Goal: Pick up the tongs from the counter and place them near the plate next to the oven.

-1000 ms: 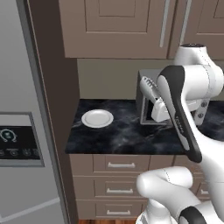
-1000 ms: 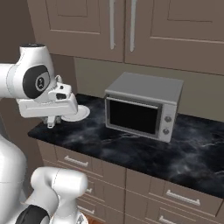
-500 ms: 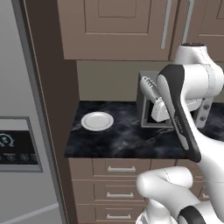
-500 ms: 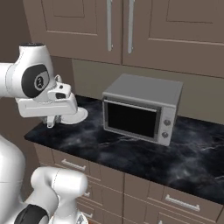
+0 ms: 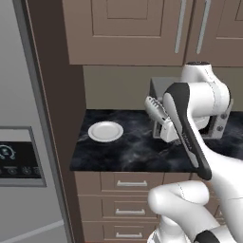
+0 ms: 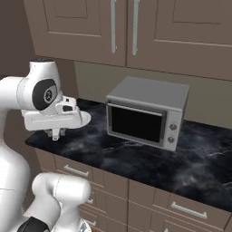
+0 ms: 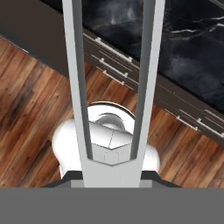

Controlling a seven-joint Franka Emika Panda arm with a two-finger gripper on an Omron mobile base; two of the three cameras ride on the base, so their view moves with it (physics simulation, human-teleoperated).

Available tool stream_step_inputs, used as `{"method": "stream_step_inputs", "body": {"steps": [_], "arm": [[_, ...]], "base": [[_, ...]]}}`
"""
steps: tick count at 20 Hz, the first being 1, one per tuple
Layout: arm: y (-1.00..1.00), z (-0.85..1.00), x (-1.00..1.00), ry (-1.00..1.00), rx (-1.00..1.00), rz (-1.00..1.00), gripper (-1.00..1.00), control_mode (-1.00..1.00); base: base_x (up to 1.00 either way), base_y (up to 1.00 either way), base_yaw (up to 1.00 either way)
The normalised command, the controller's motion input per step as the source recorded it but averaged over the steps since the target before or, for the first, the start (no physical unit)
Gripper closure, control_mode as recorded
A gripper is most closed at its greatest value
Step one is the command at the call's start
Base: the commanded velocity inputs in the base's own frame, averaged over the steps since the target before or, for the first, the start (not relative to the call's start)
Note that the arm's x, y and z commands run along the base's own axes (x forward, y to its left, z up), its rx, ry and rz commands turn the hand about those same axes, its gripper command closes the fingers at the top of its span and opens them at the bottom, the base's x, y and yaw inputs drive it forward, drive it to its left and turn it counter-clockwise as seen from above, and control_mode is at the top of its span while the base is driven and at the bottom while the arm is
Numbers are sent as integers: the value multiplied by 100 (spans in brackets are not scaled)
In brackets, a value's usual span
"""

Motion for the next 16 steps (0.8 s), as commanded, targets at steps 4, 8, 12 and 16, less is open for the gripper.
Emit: {"method": "stream_step_inputs", "body": {"steps": [4, 8, 12, 16], "arm": [[7, -100, 21, 3, 4, 12, 100, -100], [29, -93, 39, 4, 0, 2, 100, -100], [18, -37, 90, 1, 0, -12, 100, -100], [2, 0, 99, 5, 0, -34, 100, -100]], "base": [[0, 0, 0], [0, 0, 0], [0, 0, 0], [0, 0, 0]]}}
